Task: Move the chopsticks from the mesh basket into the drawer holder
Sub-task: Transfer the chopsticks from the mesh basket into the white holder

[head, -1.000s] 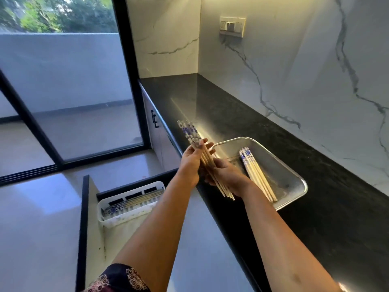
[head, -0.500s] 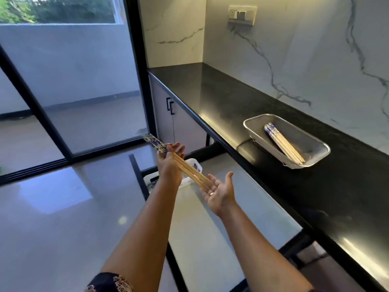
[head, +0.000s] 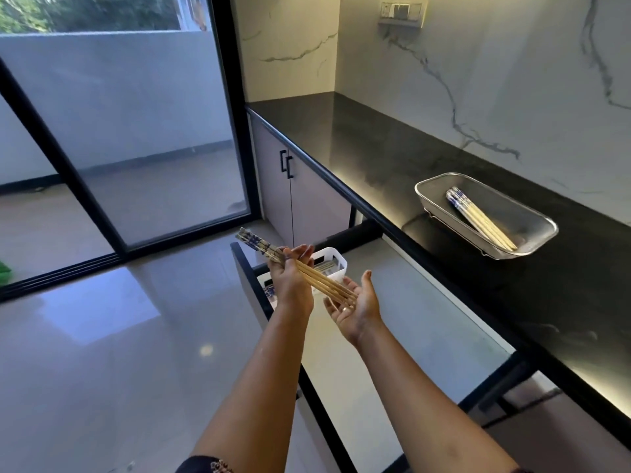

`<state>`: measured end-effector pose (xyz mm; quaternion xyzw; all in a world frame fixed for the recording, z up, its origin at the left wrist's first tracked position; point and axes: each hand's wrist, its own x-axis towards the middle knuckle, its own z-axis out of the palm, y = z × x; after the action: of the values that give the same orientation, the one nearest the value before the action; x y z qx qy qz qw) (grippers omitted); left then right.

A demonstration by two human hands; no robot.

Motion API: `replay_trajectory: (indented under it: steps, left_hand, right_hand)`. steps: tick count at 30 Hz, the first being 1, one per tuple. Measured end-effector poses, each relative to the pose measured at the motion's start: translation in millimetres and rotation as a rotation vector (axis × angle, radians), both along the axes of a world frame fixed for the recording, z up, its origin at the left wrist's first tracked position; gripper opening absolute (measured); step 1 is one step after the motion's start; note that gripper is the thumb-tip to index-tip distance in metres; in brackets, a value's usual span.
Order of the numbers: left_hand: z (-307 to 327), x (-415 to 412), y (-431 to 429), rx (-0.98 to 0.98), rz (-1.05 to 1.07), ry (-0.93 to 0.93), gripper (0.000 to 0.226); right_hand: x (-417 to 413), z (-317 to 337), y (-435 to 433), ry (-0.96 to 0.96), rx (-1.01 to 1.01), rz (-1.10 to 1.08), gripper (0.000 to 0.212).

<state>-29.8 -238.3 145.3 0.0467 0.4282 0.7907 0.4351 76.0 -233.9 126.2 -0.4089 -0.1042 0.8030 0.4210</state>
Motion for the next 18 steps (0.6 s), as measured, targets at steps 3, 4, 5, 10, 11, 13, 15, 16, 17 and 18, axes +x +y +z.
replay_trajectory:
  steps: [3,4,5,10,11,13,15,16,17,18]
  left_hand:
    - [-6.8,1.3,12.7,-0.028,0.041,-0.095,0.013]
    - [-8.7,2.1,17.5,-0.032,0.06,-0.13,0.011]
    - [-9.6,4.0,21.8,-0.034,0.079,-0.164,0.01]
    - [-22.5,9.8,44.3,-0.06,0.116,-0.262,0.011]
    - [-23.6,10.0,45.8,-0.052,0.095,-0.273,0.01]
    - [-24.6,9.5,46.6,-0.053,0.04,-0.278,0.013]
    - [-24.3,9.2,45.1,-0.057,-0.021,-0.281,0.019]
    - [-25.0,8.2,44.4,-0.06,-0.05,-0.293,0.025]
    - [-26.6,7.0,44.5,-0.072,-0.08,-0.304,0.031]
    - [-28.5,5.9,44.6,-0.09,-0.113,-0.301,0.035]
  right_hand:
    - [7.3,-12.3,5.2,-0.019,-0.033,-0.003,0.07]
    - [5.3,-17.1,1.4,-0.049,-0.027,0.03,0.073]
    - [1.0,-21.4,-3.9,-0.084,-0.002,0.09,0.075]
    - [-34.8,-14.0,1.6,-0.177,0.075,0.22,0.051]
    - [-41.2,-10.2,9.2,-0.215,0.054,0.184,0.046]
    - [-50.1,-5.5,23.1,-0.304,0.014,0.099,0.036]
    - [-53.6,-5.2,33.7,-0.304,0.007,0.011,0.026]
    - [-54.0,-5.9,38.2,-0.282,0.002,-0.021,0.025]
    - [-53.6,-6.6,42.7,-0.257,-0.006,-0.044,0.025]
    - [-53.1,-7.5,47.4,-0.235,-0.01,-0.068,0.022]
